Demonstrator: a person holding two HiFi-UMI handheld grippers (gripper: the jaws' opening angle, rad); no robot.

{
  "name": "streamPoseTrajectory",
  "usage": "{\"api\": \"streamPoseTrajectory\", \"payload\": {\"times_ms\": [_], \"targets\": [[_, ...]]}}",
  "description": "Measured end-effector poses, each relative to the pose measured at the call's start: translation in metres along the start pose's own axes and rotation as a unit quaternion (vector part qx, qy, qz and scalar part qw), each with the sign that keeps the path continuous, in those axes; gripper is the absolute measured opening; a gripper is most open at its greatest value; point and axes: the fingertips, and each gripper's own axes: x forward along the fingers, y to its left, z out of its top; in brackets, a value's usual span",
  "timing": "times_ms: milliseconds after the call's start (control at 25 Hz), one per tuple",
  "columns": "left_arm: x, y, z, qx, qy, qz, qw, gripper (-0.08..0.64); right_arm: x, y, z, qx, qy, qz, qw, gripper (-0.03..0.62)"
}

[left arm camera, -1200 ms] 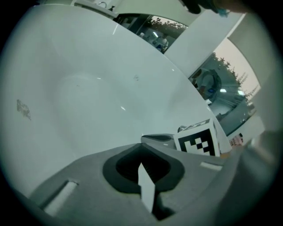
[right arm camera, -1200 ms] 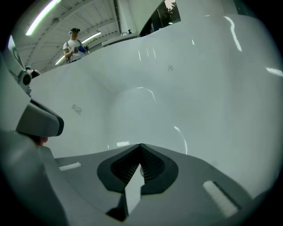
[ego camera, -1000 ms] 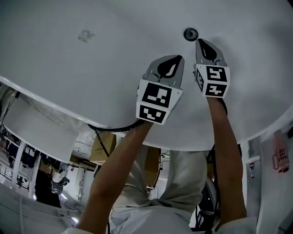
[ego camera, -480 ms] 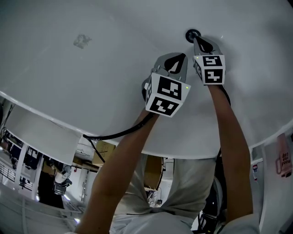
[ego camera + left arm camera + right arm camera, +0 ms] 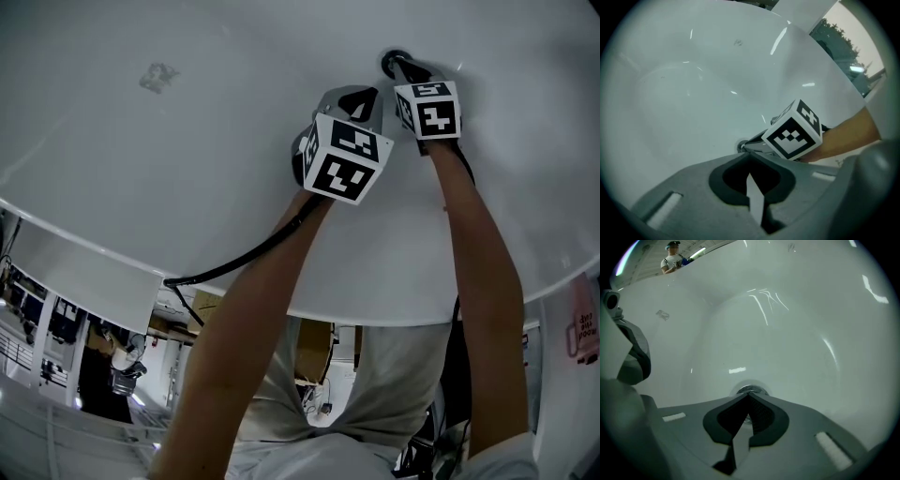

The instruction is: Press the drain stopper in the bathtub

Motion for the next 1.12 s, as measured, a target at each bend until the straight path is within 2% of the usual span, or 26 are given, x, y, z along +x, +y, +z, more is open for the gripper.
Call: {"api": "streamPoseTrajectory", "payload": {"times_ms": [120, 360, 480, 560, 720, 880, 1120], "targets": [[0.001, -0.003, -0.003, 0.001, 0.003, -0.001, 1.0, 0.002, 0.006, 0.0, -0.011, 0.011, 0.029, 0.006, 1.0, 0.005], [0.003, 0.003, -0.007, -0.009, 0.003, 0.002, 1.0, 0.002, 0.01, 0.0, -0.014, 0.032, 0.041, 0.004, 0.999, 0.005], [0.006, 0.007, -0.01, -0.016, 0.006, 0.005, 0.9998, 0.002, 0.011, -0.001, -0.017, 0.018, 0.049, -0.012, 0.999, 0.005], [0.004, 0.011, -0.006, -0.017, 0.005, 0.014, 0.9998, 0.002, 0.013, 0.0, -0.012, 0.001, 0.041, -0.032, 0.999, 0.005], [0.0, 0.005, -0.002, -0.004, 0.008, 0.017, 0.9998, 0.002, 0.0, -0.002, -0.013, 0.05, 0.019, -0.049, 0.997, 0.005], [-0.009, 0.004, -0.004, 0.001, 0.009, 0.02, 0.9998, 0.002, -0.002, 0.019, -0.02, 0.061, 0.033, -0.009, 0.998, 0.003], [-0.035, -0.014, 0.011, 0.013, 0.009, 0.023, 0.9996, 0.002, -0.044, 0.021, -0.004, 0.076, 0.001, -0.014, 0.997, 0.003]]}}
